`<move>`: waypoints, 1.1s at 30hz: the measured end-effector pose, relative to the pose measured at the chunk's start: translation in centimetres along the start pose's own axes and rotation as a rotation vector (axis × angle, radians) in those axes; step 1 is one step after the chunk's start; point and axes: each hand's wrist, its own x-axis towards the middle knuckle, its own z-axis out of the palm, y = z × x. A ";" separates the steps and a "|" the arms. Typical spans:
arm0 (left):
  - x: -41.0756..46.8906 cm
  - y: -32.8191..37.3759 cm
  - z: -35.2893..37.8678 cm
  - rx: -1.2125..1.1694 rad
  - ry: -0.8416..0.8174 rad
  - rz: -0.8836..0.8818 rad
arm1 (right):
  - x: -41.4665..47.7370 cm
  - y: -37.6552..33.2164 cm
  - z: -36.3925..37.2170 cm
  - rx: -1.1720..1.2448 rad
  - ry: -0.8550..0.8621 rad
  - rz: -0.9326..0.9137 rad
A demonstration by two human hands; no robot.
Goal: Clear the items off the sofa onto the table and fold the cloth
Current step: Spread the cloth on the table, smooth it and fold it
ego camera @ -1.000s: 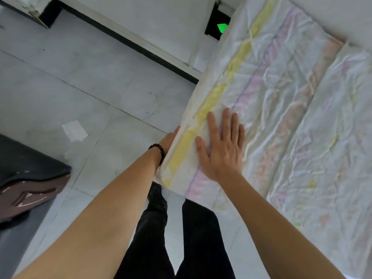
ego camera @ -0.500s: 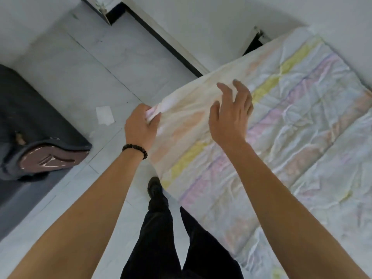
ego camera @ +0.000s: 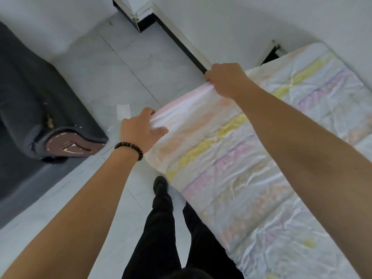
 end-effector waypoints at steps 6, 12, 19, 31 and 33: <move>-1.7 0.0 -1.4 0.114 0.001 0.083 | -2.4 0.9 -1.7 0.186 -0.080 0.059; -7.6 0.1 -0.8 0.048 -0.098 0.156 | -7.0 0.3 -2.3 0.255 -0.118 0.016; -14.1 1.9 -1.7 0.269 0.122 0.140 | -14.8 0.9 -4.4 0.061 0.223 0.068; -31.0 4.4 4.3 0.000 -0.088 0.544 | -40.0 -3.5 0.6 0.142 0.063 0.552; -33.6 4.6 6.4 -0.038 -0.188 0.502 | -43.3 -5.1 2.8 0.189 -0.024 0.627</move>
